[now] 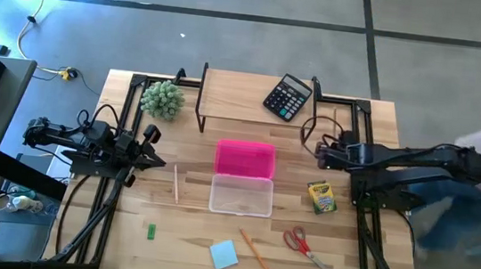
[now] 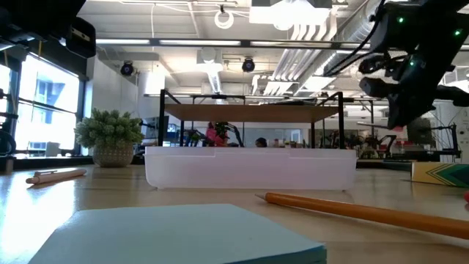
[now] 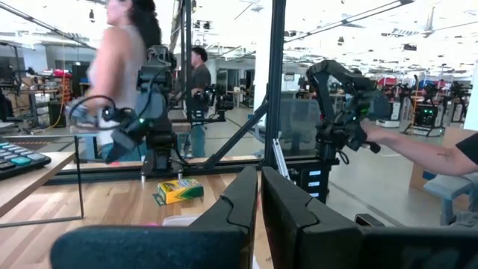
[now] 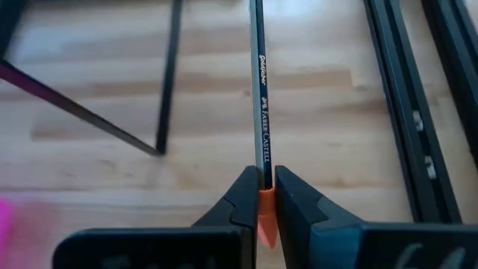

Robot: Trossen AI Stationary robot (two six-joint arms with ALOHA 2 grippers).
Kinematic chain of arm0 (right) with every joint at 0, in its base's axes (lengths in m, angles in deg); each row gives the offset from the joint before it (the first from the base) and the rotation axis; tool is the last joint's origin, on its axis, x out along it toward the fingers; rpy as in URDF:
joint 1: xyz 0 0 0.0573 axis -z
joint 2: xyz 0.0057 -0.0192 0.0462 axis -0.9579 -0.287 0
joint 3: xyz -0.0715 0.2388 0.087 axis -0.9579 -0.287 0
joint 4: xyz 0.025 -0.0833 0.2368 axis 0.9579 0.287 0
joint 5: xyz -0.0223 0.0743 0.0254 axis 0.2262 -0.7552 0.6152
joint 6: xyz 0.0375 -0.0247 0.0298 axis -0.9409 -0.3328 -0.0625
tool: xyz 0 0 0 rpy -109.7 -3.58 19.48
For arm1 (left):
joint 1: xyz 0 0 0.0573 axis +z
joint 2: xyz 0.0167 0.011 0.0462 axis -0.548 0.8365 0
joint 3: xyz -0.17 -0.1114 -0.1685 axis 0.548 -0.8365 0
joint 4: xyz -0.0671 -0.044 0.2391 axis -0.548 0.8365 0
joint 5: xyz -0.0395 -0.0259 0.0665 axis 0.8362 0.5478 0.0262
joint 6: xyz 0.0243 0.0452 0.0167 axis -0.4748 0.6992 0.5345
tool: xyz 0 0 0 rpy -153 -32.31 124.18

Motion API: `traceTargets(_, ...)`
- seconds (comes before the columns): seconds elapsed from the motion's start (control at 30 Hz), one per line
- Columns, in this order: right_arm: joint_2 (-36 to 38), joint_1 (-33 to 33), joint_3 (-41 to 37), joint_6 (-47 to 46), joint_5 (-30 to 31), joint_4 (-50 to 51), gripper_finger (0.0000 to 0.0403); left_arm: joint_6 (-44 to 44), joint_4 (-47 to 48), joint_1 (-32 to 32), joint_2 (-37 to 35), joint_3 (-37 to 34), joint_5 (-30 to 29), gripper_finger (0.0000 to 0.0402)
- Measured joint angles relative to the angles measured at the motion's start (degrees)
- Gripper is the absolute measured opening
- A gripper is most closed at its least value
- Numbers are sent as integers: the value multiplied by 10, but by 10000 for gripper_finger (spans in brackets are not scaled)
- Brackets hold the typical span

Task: Pack school essentials
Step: Put the black pencil into the supply box

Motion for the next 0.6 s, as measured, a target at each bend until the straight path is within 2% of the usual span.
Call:
traceTargets(0.23, 67, 0, 0, 71, 28, -24, 16, 0, 0, 0, 0, 0, -6, 12)
traceTargets(0.6, 118, 0, 0, 273, 27, -186, 16, 0, 0, 0, 0, 0, -7, 12)
